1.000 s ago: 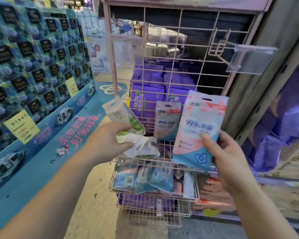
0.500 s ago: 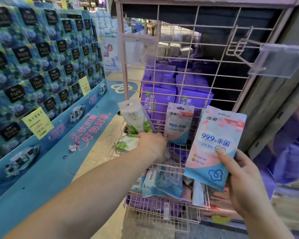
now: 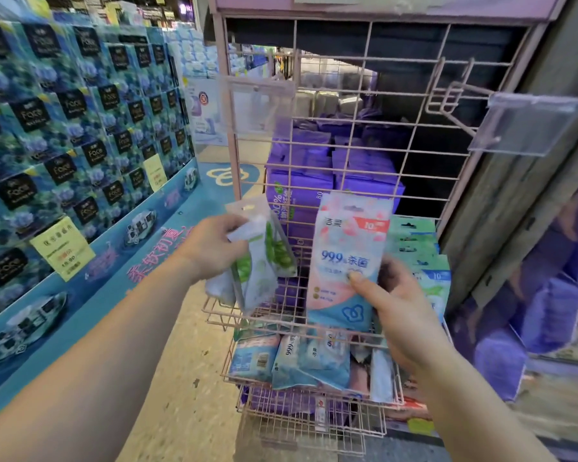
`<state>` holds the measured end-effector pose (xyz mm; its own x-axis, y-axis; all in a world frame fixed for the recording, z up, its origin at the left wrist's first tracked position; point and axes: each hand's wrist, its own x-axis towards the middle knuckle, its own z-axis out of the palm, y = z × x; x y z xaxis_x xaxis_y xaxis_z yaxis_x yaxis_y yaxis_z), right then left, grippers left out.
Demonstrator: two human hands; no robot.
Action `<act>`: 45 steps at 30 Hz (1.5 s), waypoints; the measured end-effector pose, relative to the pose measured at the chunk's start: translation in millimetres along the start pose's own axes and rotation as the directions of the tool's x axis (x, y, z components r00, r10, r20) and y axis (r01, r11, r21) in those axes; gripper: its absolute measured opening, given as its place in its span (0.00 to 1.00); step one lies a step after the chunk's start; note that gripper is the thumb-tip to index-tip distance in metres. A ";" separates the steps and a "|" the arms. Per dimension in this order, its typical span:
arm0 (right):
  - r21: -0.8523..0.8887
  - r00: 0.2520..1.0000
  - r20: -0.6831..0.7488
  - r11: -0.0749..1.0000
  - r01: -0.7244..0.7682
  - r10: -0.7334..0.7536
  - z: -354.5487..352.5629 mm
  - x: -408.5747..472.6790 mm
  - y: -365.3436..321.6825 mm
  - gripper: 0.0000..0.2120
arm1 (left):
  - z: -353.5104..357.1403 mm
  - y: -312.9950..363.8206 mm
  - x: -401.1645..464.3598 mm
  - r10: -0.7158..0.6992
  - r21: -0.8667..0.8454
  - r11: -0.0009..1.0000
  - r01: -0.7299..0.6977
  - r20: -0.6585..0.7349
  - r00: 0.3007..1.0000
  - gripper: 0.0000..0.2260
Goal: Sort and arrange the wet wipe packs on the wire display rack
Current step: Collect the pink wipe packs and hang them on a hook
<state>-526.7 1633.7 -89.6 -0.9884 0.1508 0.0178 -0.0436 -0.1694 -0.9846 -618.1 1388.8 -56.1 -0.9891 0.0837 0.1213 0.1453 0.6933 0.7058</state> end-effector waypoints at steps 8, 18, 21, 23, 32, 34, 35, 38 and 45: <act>-0.469 0.987 -0.080 0.868 -0.163 0.142 20.2 48.8 29.1 0.17 | 1.3 -30.6 11.5 0.056 0.463 0.885 -0.038 -0.026 0.998 0.20; -0.329 0.925 -0.353 0.907 -0.264 0.141 42.6 52.8 32.7 0.40 | 59.8 27.0 -42.4 0.594 0.408 0.767 -0.495 -0.159 0.789 0.25; -0.257 0.934 -0.320 0.934 -0.249 0.161 39.8 55.5 31.9 0.40 | 88.0 47.1 -43.3 0.105 -0.259 0.963 -0.077 0.097 0.990 0.23; -0.251 0.948 -0.271 0.938 -0.237 0.167 36.3 58.7 31.8 0.39 | 98.2 45.5 -24.5 -0.071 -0.408 0.903 0.134 0.167 0.983 0.16; -0.336 0.980 -0.190 0.935 -0.113 0.051 35.2 63.2 30.0 0.20 | 123.7 35.6 -4.2 0.055 -0.584 0.809 0.068 0.189 0.980 0.24; -0.411 0.979 -0.203 0.907 -0.091 0.007 35.0 64.8 32.7 0.27 | 125.6 33.6 -1.1 0.001 -0.573 0.818 0.054 0.095 0.995 0.27; -0.425 0.978 -0.208 0.900 -0.093 0.003 35.5 65.7 33.8 0.28 | 126.4 31.2 1.3 0.002 -0.541 0.840 0.041 0.079 0.997 0.28; -0.433 0.972 -0.234 0.894 -0.115 0.011 36.0 65.8 35.2 0.24 | 132.7 19.3 7.9 0.025 -0.373 0.928 0.024 0.125 0.992 0.25; -0.384 0.951 -0.260 0.886 -0.262 0.168 37.2 61.2 35.4 0.15 | 123.9 23.4 -1.4 0.049 -0.186 0.983 0.006 0.293 0.955 0.15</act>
<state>-594.1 1600.7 -116.9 -0.9092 0.3684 -0.1940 0.2760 0.1843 -0.9433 -616.5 1493.6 -126.2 -0.9445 0.3240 -0.0538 0.1412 0.5485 0.8241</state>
